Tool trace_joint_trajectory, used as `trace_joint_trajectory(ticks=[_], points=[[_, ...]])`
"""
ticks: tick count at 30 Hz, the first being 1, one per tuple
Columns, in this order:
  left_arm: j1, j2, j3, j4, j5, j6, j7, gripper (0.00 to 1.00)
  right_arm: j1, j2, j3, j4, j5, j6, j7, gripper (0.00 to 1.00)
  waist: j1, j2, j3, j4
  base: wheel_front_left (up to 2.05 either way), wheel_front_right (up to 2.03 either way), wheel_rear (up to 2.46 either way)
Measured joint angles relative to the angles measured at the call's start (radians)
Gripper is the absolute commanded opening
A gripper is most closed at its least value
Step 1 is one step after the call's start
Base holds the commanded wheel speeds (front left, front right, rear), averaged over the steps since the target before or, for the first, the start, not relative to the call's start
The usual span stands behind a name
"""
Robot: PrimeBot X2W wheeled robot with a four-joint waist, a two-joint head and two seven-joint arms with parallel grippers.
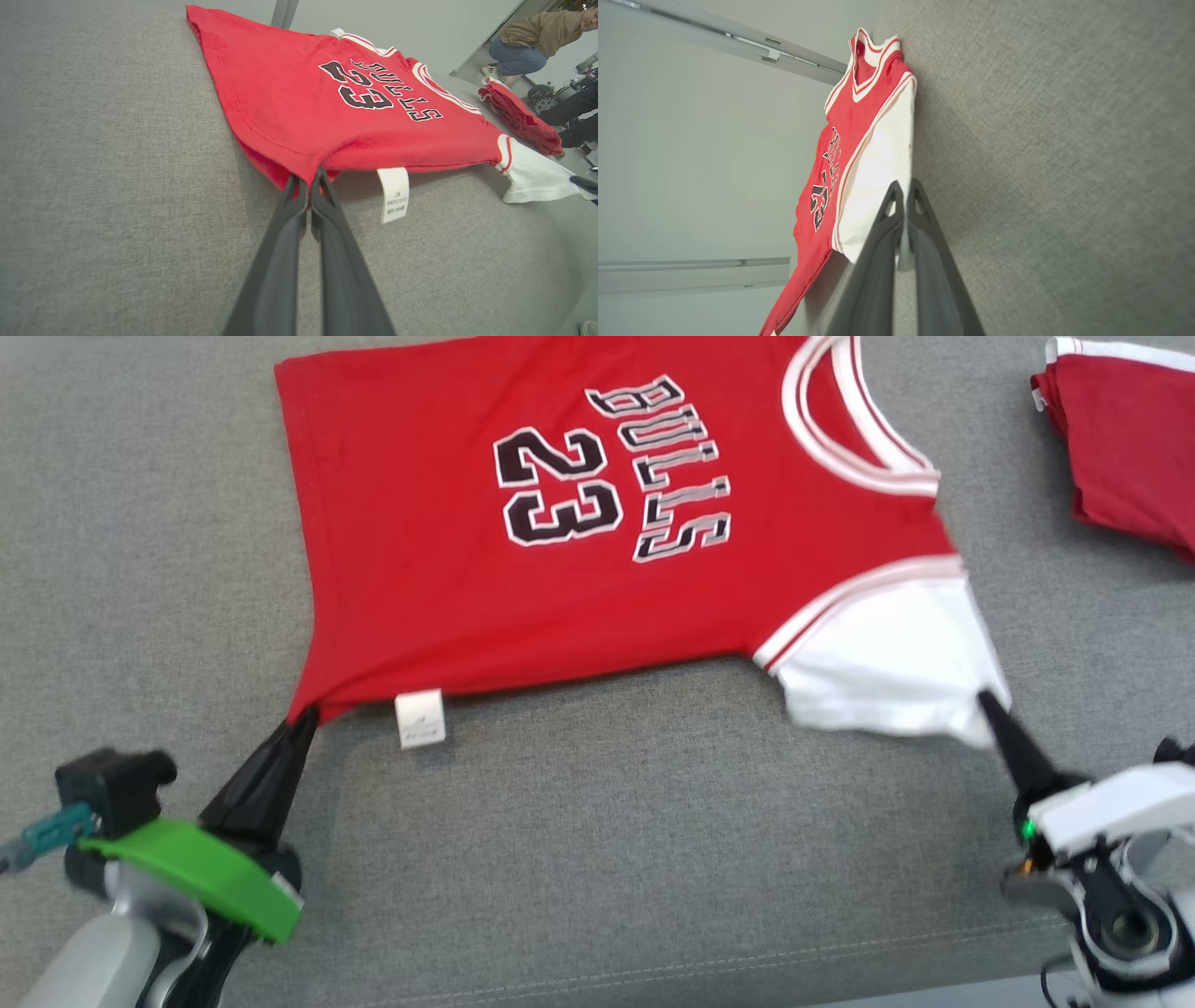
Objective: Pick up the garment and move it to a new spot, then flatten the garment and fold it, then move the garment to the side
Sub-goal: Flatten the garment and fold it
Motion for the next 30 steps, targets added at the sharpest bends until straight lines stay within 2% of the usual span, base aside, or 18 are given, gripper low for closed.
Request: trace_joint_trajectory(ticks=[5,9,16,24,30], points=[[0.131,0.072,-0.002,0.014,0.012,0.000,-0.017,0.00,0.139,-0.061,0.045,-0.008,-0.066,0.002,0.040,0.00,0.0000,0.0000,-0.019,-0.008,0.00,0.00,0.00],[0.236,0.087,-0.011,0.012,0.000,-0.001,-0.020,0.00,0.230,-0.067,0.034,-0.040,-0.052,0.006,0.053,0.00,0.0000,0.0000,-0.024,-0.030,0.00,0.00,0.00],[0.309,0.123,-0.032,-0.007,-0.042,-0.001,-0.010,0.00,0.372,-0.069,0.032,-0.093,0.004,0.023,0.097,0.00,0.0000,0.0000,-0.016,-0.052,0.00,0.00,0.00],[0.346,0.166,-0.091,-0.102,-0.106,-0.001,0.077,0.00,0.385,-0.099,0.012,-0.168,0.010,0.050,0.113,0.00,0.0000,0.0000,-0.007,-0.060,0.00,0.00,0.00],[0.340,0.215,-0.081,-0.174,-0.113,-0.001,0.102,0.00,0.385,-0.131,0.015,-0.246,0.002,0.067,0.116,0.00,0.0000,0.0000,-0.001,-0.043,0.00,0.00,0.00]])
